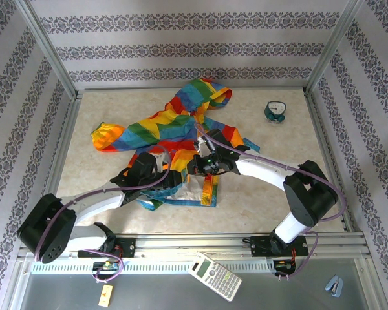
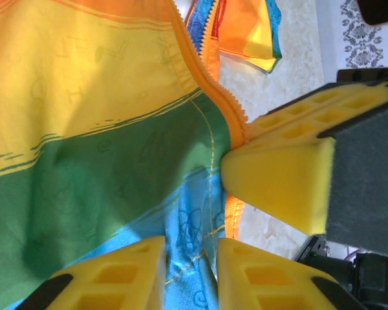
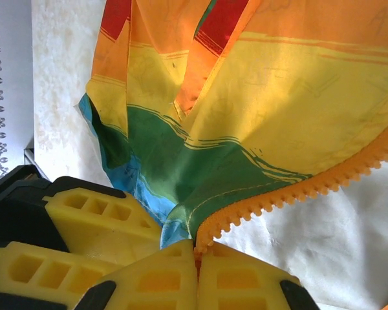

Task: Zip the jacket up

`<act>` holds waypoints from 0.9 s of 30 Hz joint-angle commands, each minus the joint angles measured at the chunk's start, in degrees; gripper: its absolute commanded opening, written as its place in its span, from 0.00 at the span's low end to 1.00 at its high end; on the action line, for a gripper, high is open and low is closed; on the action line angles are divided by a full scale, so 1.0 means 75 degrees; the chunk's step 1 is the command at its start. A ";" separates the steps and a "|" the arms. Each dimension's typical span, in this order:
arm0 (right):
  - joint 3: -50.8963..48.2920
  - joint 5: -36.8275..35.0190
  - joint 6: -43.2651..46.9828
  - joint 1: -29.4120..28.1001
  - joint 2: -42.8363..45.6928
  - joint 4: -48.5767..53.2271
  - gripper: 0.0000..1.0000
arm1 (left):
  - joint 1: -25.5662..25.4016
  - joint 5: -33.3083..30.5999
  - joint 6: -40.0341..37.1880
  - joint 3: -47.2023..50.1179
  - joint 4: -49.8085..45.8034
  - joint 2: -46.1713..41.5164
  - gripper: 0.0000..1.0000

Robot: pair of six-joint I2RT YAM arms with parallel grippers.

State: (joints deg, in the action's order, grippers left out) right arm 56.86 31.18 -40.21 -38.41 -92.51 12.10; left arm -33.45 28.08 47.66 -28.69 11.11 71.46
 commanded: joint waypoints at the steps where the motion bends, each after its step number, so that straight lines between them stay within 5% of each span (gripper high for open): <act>1: 0.0126 0.0268 -0.0091 -0.0049 0.0147 -0.0162 0.00 | 0.0135 0.0079 -0.0250 -0.0223 -0.0636 -0.0422 0.31; 12: 0.0407 0.0387 -0.0122 -0.0015 0.0124 0.0125 0.00 | 0.0149 -0.0510 -0.0272 -0.0730 -0.2231 -0.1725 0.28; 27: 0.0470 0.0624 -0.0424 -0.0070 0.0206 -0.0236 0.00 | 0.0079 0.0418 0.0919 0.0000 0.0400 -0.0645 0.24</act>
State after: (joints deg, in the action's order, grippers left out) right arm 58.76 34.22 -42.33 -38.41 -92.49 11.53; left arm -32.88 28.49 51.16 -30.39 6.17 66.00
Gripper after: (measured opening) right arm 0.049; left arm 0.238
